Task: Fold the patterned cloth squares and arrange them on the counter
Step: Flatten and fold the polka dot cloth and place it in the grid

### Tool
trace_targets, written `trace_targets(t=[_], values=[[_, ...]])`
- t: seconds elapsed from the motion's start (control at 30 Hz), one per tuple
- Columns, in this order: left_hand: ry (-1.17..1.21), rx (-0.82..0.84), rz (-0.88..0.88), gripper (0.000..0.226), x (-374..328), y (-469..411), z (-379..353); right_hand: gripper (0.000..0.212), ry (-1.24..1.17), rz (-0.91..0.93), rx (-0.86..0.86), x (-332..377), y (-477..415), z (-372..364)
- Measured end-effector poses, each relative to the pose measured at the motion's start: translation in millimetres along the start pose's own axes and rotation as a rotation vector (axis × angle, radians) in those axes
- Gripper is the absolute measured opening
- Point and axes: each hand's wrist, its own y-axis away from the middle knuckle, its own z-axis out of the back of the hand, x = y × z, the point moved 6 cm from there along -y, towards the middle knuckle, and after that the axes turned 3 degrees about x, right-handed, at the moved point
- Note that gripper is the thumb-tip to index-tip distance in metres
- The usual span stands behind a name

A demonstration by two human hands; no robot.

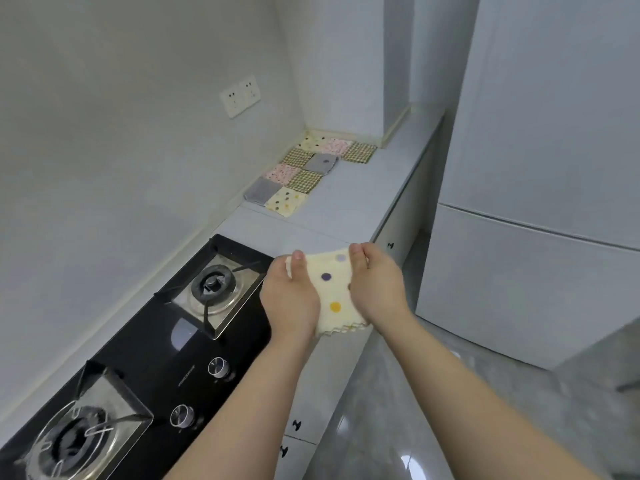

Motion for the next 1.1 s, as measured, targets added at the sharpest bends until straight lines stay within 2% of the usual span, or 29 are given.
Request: trace_targets(t=[0.17, 0.33, 0.63, 0.8, 0.9, 1.1], values=[[0.006, 0.061, 0.032, 0.03, -2, -30, -47, 0.036, 0.038, -0.032, -0.028, -15, -42, 15], [0.017, 0.047, 0.046, 0.032, 9, -85, -79, 0.035, 0.056, -0.039, -0.002, -23, -106, -3], [0.056, -0.075, 0.164, 0.036, 46, -213, -113, 0.038, 0.204, 0.04, 0.182, -4, -238, -68], [0.057, -0.065, 0.312, 0.039, 60, -268, -151, 0.037, 0.223, -0.013, 0.232, -21, -311, -89], [0.03, -0.072, 0.379, 0.041, 76, -295, -165, 0.036, 0.248, -0.047, 0.305, -40, -348, -114], [-0.07, -0.258, 0.622, 0.037, 145, -327, -170, 0.038, 0.354, -0.099, 0.589, -87, -396, -196]])
